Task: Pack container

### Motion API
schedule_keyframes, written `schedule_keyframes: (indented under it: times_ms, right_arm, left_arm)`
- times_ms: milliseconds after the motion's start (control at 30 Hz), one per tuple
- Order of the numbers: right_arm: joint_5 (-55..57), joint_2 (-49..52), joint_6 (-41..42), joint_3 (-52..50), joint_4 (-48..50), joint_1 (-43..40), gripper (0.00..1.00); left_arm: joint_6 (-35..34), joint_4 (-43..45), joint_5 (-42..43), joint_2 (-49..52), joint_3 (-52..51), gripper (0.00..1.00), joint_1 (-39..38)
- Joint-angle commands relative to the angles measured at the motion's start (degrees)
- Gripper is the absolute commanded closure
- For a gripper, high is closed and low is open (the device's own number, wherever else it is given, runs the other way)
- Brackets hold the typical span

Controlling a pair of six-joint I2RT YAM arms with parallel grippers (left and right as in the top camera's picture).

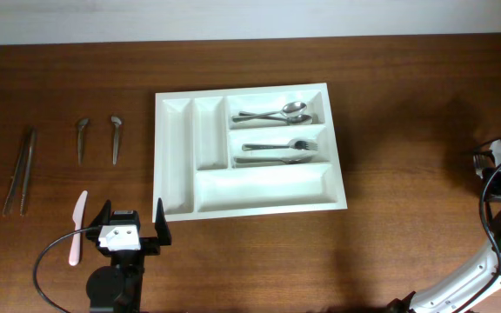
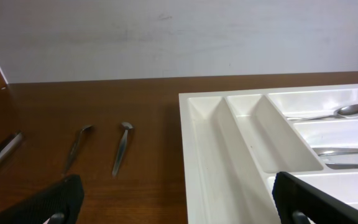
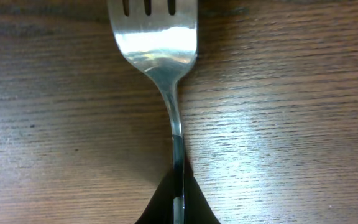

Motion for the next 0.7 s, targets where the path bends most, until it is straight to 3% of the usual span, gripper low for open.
schedule_keyframes:
  times_ms: [0,467,667]
  right_arm:
    - [-2.5,2.3,3.8,1.0,0.3,0.5,0.96]
    - [-13.4,1.9,17.5,17.0,-8.7,13.2,0.96]
    - [-18.7,1.9,29.3,24.4,-11.9,19.9,0.96]
  left_arm:
    - [0.9,0.0,0.2,-0.3,-0.2,0.01,0.3]
    - [0.9,0.0,0.2,-0.3,-0.2,0.01,0.3]
    - [0.9,0.0,0.2,-0.3,-0.2,0.01,0.3]
